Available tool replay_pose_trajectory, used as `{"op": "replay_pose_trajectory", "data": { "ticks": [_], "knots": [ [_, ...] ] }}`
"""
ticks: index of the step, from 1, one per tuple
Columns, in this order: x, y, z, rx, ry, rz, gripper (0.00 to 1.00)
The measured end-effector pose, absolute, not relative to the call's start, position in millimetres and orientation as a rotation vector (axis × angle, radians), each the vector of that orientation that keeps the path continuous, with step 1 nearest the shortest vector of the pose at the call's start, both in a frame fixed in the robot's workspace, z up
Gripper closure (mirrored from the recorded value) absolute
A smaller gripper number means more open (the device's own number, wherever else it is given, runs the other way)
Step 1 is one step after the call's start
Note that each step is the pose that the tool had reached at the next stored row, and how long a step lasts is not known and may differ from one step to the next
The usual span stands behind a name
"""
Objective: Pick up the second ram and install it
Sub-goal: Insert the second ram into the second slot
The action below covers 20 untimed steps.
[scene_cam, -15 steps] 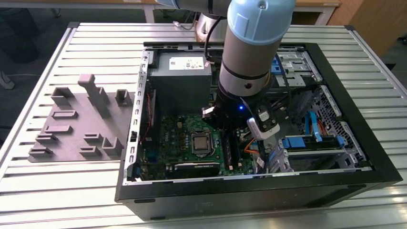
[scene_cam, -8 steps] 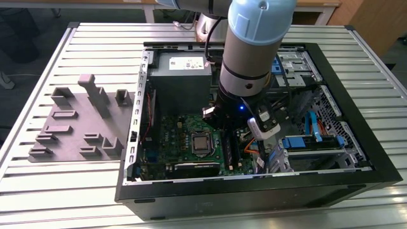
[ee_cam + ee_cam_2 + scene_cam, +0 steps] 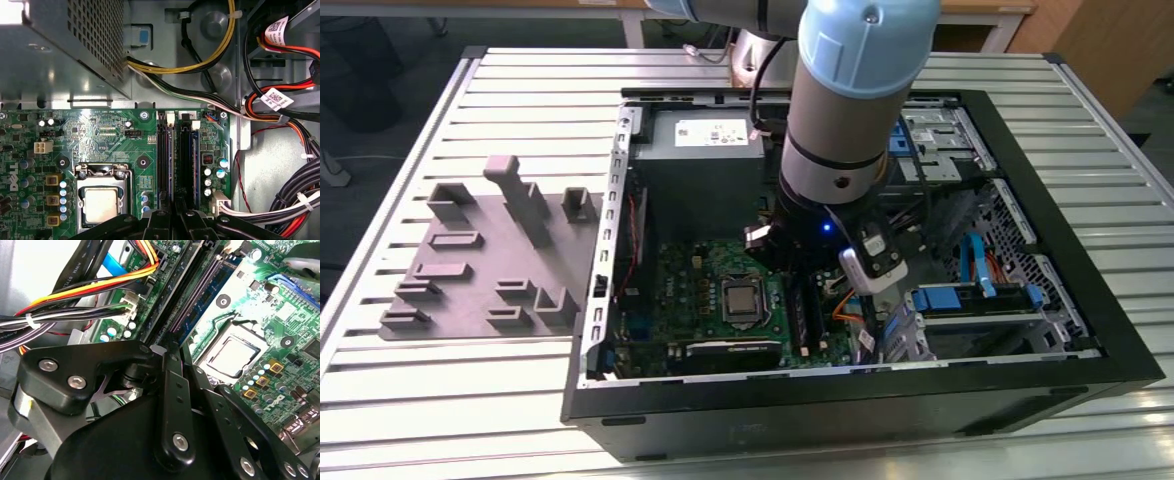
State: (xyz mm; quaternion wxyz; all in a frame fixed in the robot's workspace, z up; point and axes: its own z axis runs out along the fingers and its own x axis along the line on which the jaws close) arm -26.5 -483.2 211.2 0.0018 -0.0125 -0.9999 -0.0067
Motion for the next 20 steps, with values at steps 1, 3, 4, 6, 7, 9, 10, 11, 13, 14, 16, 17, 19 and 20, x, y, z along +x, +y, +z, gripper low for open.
{"op": "replay_pose_trajectory", "data": {
  "ticks": [1, 3, 4, 6, 7, 9, 10, 11, 13, 14, 16, 17, 19, 20],
  "knots": [
    [-26.5, -483.1, 211.1, -0.039, -3.138, -0.021, 0.86],
    [-26.5, -483.0, 211.1, -0.039, -3.138, -0.021, 0.86],
    [-26.4, -482.8, 211.1, -0.039, -3.138, -0.021, 0.86],
    [-26.3, -482.3, 211.1, -0.039, -3.138, -0.021, 0.86],
    [-26.3, -482.2, 211.1, -0.039, -3.138, -0.021, 0.86],
    [-26.3, -482.2, 211.0, -0.037, -3.138, -0.021, 0.86],
    [-26.2, -482.2, 210.8, -0.036, -3.138, -0.021, 0.86],
    [-26.2, -482.1, 210.5, -0.035, -3.138, -0.021, 0.86],
    [-26.0, -482.1, 209.9, -0.029, -3.138, -0.021, 0.86],
    [-26.0, -482.1, 209.7, -0.025, -3.137, -0.021, 0.86],
    [-25.9, -482.1, 209.2, -0.017, -3.137, -0.02, 0.86],
    [-25.9, -482.1, 209.1, -0.014, -3.137, -0.019, 0.86],
    [-25.8, -482.0, 209.0, -0.013, -3.138, -0.011, 0.86],
    [-25.8, -482.1, 209.0, -0.013, -3.137, -0.01, 0.86]
  ]
}}
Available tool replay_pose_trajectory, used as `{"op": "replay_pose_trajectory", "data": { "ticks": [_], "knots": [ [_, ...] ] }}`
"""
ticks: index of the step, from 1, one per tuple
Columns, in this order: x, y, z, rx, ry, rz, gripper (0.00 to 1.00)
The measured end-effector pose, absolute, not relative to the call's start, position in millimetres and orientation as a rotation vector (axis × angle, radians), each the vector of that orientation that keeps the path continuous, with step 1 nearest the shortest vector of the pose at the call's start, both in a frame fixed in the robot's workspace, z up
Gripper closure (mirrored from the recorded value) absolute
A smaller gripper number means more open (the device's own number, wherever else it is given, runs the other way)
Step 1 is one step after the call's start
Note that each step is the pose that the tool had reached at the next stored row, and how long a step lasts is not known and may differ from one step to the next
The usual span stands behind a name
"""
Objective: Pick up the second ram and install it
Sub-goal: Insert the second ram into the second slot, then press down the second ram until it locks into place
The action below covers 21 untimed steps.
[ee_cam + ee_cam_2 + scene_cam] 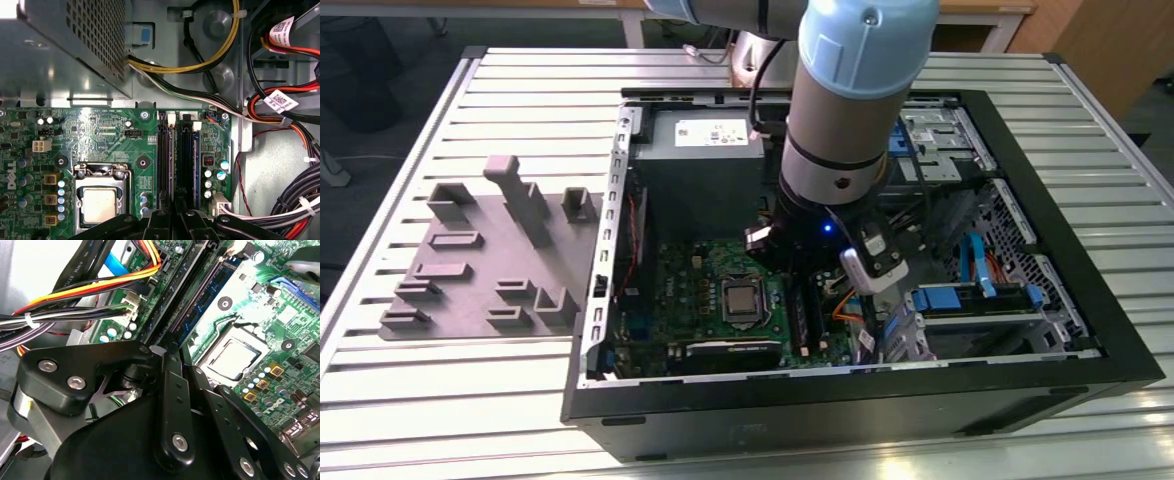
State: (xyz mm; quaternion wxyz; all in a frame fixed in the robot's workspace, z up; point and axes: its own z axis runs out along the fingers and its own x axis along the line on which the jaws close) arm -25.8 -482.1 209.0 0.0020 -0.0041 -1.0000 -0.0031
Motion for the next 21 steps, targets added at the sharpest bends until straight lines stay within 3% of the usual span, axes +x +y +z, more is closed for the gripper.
{"op": "replay_pose_trajectory", "data": {
  "ticks": [14, 16, 17, 21],
  "knots": [
    [-25.9, -482.1, 205.1, -0.013, -3.138, -0.009, 0.86],
    [-25.9, -482.1, 205.2, -0.013, -3.137, -0.009, 0.85],
    [-25.9, -482.1, 205.2, -0.013, -3.137, -0.009, 0.79],
    [-25.9, -482.1, 207.1, -0.013, -3.138, -0.01, 0.79]
  ]
}}
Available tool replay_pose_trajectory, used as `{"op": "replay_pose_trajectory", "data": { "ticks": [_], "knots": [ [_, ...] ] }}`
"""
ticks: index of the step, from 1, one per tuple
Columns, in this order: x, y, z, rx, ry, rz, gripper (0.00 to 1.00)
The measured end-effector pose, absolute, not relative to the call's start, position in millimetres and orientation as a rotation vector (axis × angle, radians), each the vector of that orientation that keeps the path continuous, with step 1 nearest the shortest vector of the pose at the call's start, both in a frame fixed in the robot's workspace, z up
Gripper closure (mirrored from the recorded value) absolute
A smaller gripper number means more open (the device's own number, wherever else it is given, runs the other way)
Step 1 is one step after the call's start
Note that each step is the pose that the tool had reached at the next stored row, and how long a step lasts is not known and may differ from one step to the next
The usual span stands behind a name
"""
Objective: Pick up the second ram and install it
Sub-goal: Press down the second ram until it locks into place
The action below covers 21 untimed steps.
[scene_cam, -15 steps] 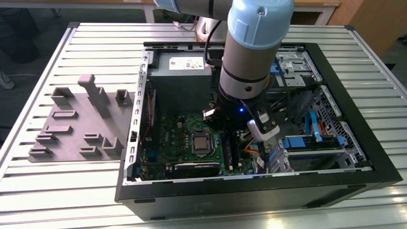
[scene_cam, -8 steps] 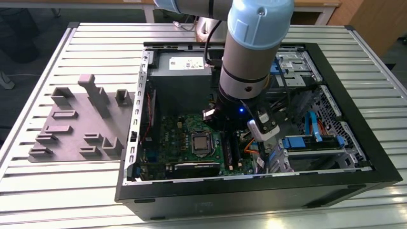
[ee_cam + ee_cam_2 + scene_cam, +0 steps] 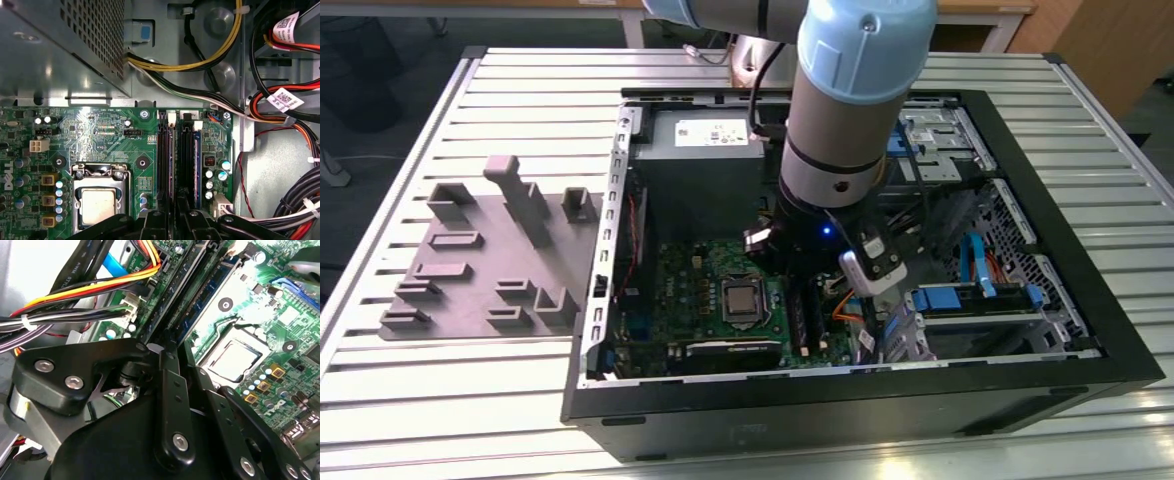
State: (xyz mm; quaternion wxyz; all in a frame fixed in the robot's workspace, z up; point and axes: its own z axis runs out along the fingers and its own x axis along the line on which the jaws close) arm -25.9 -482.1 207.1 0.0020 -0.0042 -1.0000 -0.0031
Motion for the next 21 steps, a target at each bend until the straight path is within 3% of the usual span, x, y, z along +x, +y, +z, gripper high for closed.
{"op": "replay_pose_trajectory", "data": {
  "ticks": [15, 17, 21],
  "knots": [
    [-25.8, -482.1, 231.6, -0.013, -3.137, -0.005, 0.79],
    [-25.8, -482.1, 231.7, -0.013, -3.137, -0.004, 0.89],
    [-25.9, -482.1, 231.8, -0.013, -3.137, -0.003, 0.89]
  ]
}}
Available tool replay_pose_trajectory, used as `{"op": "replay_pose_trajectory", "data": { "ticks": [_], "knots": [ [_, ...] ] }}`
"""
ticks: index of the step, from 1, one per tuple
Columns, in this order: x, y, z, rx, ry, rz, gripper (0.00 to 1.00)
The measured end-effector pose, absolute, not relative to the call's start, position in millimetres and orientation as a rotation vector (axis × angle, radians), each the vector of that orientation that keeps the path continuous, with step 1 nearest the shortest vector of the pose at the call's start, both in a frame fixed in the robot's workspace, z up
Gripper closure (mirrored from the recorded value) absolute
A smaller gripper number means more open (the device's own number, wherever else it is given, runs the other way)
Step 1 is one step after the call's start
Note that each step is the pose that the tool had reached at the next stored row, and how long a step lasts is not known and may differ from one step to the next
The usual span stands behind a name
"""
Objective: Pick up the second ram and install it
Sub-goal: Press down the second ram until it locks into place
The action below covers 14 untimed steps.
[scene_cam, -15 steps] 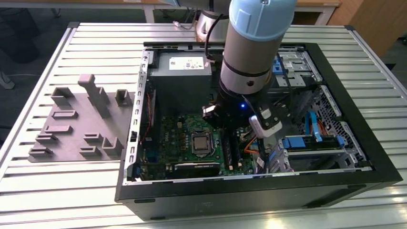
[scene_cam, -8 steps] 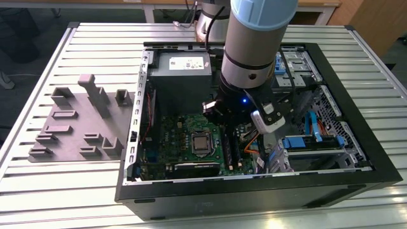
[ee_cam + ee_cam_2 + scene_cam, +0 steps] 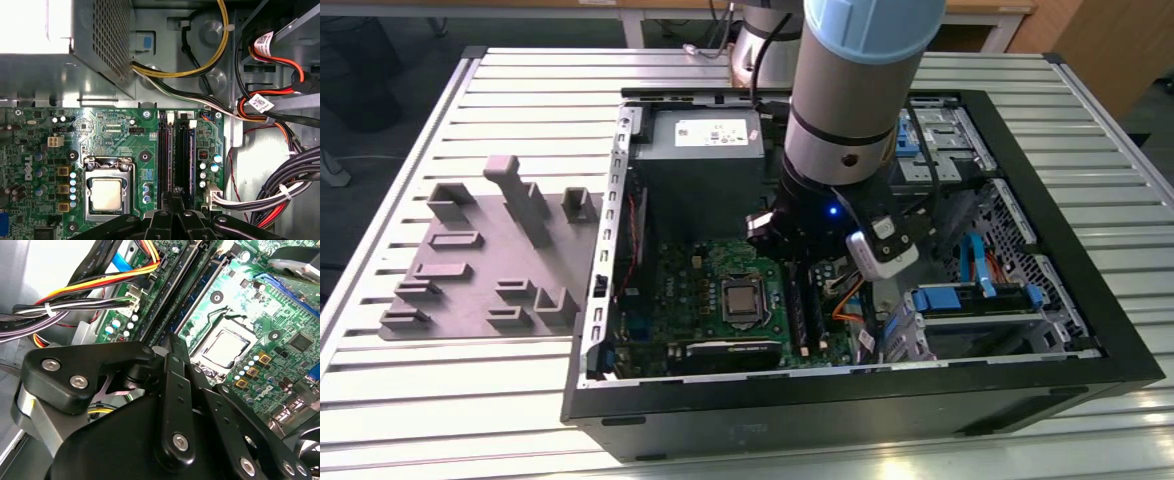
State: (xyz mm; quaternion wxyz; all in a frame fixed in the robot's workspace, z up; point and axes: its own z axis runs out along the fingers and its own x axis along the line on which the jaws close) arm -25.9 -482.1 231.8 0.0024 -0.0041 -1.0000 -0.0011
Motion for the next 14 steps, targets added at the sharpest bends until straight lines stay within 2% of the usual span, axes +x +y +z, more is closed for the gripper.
{"op": "replay_pose_trajectory", "data": {
  "ticks": [14],
  "knots": [
    [-25.8, -482.1, 222.4, -0.013, -3.137, -0.003, 0.89]
  ]
}}
